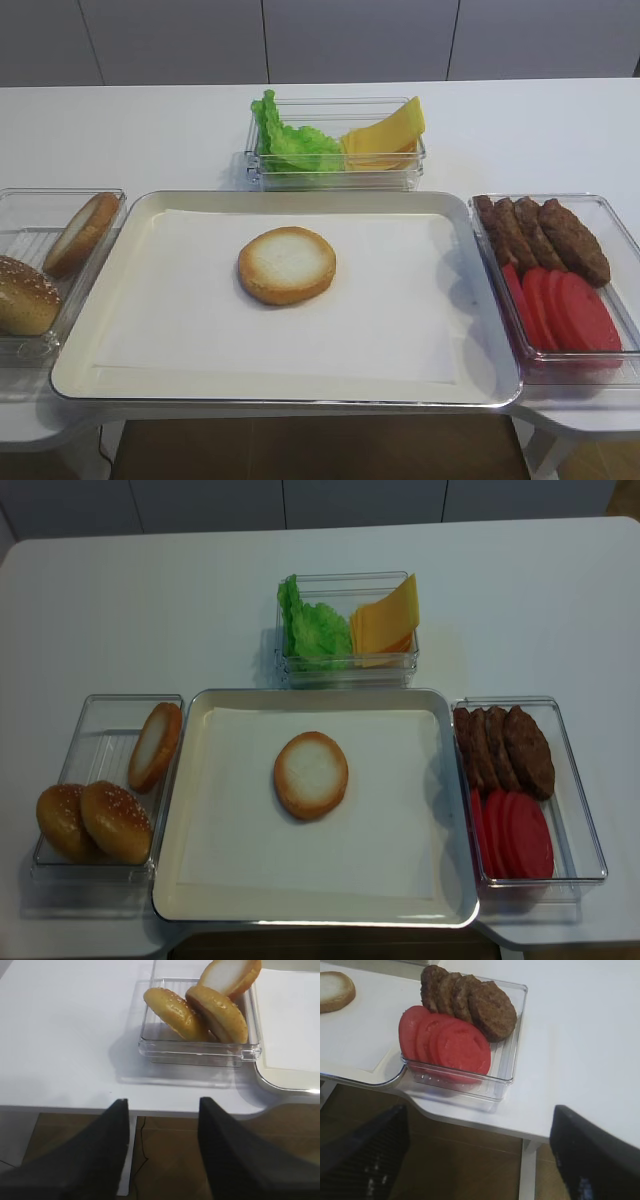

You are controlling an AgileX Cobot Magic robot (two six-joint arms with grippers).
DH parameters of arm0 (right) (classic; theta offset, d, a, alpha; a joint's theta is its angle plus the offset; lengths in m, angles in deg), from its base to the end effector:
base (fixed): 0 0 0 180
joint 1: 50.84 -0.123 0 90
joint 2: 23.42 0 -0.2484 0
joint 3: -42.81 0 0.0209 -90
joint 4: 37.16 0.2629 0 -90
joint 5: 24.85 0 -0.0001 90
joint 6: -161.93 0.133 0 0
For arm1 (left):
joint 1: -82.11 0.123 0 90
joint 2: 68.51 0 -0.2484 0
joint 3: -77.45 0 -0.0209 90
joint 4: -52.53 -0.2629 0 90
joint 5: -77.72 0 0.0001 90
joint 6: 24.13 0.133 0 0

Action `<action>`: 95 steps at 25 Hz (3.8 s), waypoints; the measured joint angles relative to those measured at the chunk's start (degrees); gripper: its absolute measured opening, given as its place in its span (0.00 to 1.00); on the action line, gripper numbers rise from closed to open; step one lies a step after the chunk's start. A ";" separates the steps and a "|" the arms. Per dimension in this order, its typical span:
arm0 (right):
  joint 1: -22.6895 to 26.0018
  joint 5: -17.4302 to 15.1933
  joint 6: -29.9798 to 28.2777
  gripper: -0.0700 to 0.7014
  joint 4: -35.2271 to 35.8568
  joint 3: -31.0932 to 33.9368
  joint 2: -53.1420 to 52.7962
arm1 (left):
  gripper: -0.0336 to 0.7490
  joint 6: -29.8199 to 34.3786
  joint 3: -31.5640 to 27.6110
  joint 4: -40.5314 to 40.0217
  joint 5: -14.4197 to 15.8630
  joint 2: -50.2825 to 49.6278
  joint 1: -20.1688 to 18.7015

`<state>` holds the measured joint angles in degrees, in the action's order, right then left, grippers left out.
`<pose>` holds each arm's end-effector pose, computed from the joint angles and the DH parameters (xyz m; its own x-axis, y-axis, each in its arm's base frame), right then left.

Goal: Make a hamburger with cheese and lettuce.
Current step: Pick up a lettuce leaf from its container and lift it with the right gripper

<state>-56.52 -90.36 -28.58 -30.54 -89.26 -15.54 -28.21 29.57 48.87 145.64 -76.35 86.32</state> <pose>0.0710 0.0211 0.2535 -0.4851 -0.1831 -0.8551 -0.2555 0.9648 -0.0616 0.0691 0.0130 0.2487 -0.5455 -0.0874 -0.8335 -0.1483 0.9889 -0.0066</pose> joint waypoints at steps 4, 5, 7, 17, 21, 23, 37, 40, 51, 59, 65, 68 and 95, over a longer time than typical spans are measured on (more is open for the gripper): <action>0.00 0.00 0.11 0.99 0.00 0.00 0.00 | 0.48 0.00 0.00 0.00 0.00 0.00 0.00; 0.00 0.00 0.11 0.99 -0.03 0.00 0.00 | 0.48 0.00 0.00 0.00 0.00 0.00 0.00; 0.00 0.00 0.19 0.99 -0.13 0.00 0.00 | 0.48 0.00 0.00 0.00 0.00 0.00 0.00; 0.00 0.14 0.54 0.99 -0.25 0.00 0.00 | 0.47 0.00 0.00 0.00 0.00 0.00 0.00; 0.00 2.51 1.22 0.99 0.57 -1.77 1.70 | 0.47 0.00 0.00 0.00 0.00 0.00 0.00; 0.00 3.54 1.75 0.99 1.08 -2.88 3.90 | 0.47 0.00 0.00 0.00 0.00 0.00 0.00; 0.00 4.98 -0.57 0.99 4.46 -8.53 14.55 | 0.47 0.00 0.00 0.00 0.00 0.00 0.00; 0.00 5.49 -0.70 0.99 5.64 -8.53 16.19 | 0.47 0.00 0.00 0.00 0.00 0.00 0.00; 0.00 4.31 -3.53 0.99 13.04 -19.32 36.79 | 0.47 0.00 0.00 0.00 0.00 0.00 0.00; 0.00 1.71 -4.59 0.99 19.22 -24.97 50.68 | 0.47 0.00 0.00 0.00 0.00 0.00 0.00; 0.00 1.91 -6.56 0.99 21.37 -25.07 54.16 | 0.47 0.00 0.00 0.00 0.00 0.00 0.00; -0.12 2.30 -9.26 0.99 25.43 -25.10 56.29 | 0.47 0.00 0.00 0.00 0.00 0.00 0.00; -24.31 -4.05 17.38 0.99 -0.30 -62.55 95.80 | 0.47 0.00 0.00 0.00 0.00 0.00 0.00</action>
<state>-80.83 -94.40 -11.20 -30.85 -151.81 80.26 -28.21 29.57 48.87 145.64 -76.35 86.32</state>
